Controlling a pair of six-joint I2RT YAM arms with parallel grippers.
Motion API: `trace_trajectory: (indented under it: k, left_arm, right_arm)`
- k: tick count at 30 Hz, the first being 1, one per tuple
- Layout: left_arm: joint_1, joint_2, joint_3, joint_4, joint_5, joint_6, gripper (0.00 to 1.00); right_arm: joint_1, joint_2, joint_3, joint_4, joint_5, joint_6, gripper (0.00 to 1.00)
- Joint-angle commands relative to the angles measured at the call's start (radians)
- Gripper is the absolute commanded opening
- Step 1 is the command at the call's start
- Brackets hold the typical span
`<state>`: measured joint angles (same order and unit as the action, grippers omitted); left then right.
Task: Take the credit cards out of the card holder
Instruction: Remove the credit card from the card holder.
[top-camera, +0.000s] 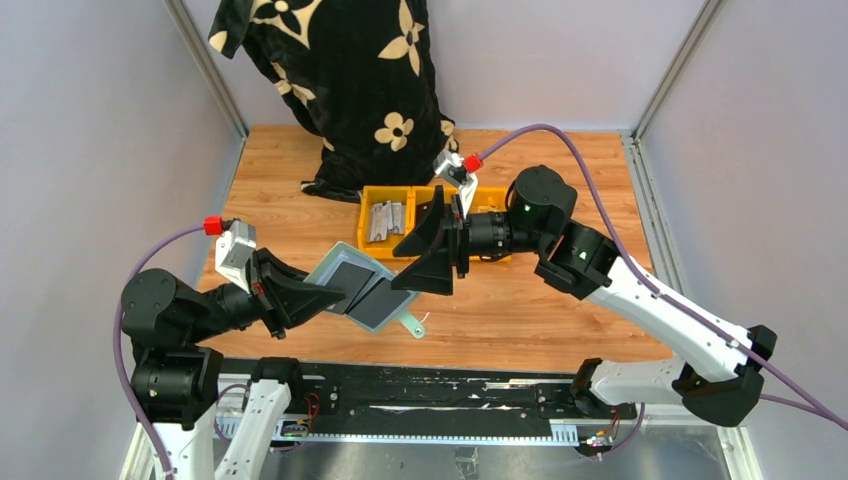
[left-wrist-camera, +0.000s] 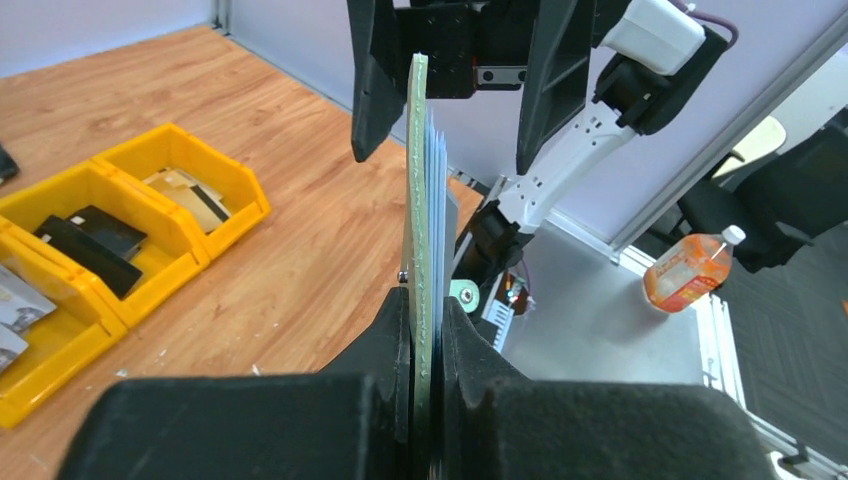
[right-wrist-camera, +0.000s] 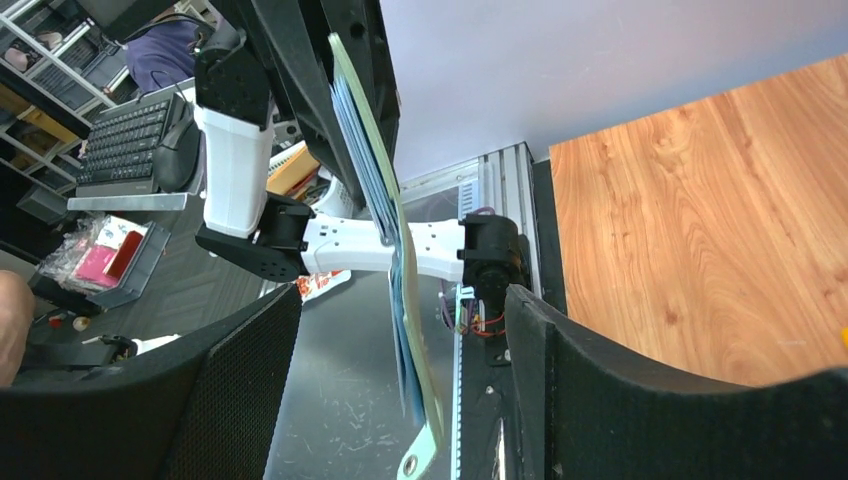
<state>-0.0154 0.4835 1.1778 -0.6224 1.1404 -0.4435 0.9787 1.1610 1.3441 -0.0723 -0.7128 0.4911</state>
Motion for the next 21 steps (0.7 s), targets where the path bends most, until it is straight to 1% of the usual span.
trace_trajectory:
  k: [1, 5, 7, 10, 12, 13, 14, 15, 16, 17, 19, 21]
  left_arm:
    - [-0.001, -0.014, -0.025, 0.088, 0.026, -0.111, 0.0]
    - [-0.001, -0.047, -0.11, 0.295, 0.015, -0.335, 0.0]
    - [-0.001, -0.06, -0.145, 0.353, 0.006, -0.395, 0.0]
    - [-0.001, -0.063, -0.163, 0.362, 0.008, -0.411, 0.0]
    - [-0.001, -0.064, -0.164, 0.332, 0.008, -0.392, 0.01]
    - [-0.001, -0.066, -0.164, 0.309, 0.002, -0.379, 0.08]
    - [-0.001, -0.067, -0.165, 0.272, -0.003, -0.365, 0.21]
    - [-0.001, -0.068, -0.168, 0.254, -0.002, -0.351, 0.31]
    - [-0.001, -0.066, -0.174, 0.246, 0.006, -0.341, 0.38]
    - [-0.001, -0.063, -0.179, 0.243, 0.022, -0.331, 0.42]
    - [-0.001, -0.052, -0.183, 0.213, 0.053, -0.3, 0.49]
    - [-0.001, -0.04, -0.178, 0.172, 0.084, -0.256, 0.51]
  right_arm:
    - [-0.007, 0.065, 0.081, 0.056, -0.06, -0.001, 0.77]
    - [0.014, 0.116, 0.1, 0.137, -0.111, 0.032, 0.67]
    - [0.031, 0.122, 0.096, 0.168, -0.114, 0.034, 0.61]
    - [0.041, 0.127, 0.089, 0.184, -0.112, 0.039, 0.43]
    - [0.041, 0.125, 0.081, 0.188, -0.112, 0.043, 0.26]
    - [0.041, 0.125, 0.079, 0.185, -0.113, 0.042, 0.19]
    - [0.041, 0.124, 0.079, 0.172, -0.114, 0.036, 0.12]
    - [0.041, 0.126, 0.085, 0.15, -0.115, 0.025, 0.08]
    - [0.042, 0.129, 0.096, 0.12, -0.118, 0.01, 0.02]
    - [0.041, 0.134, 0.11, 0.083, -0.122, -0.011, 0.0]
    - [0.041, 0.152, 0.148, -0.033, -0.125, -0.061, 0.0]
    - [0.043, 0.181, 0.192, -0.132, -0.127, -0.11, 0.0]
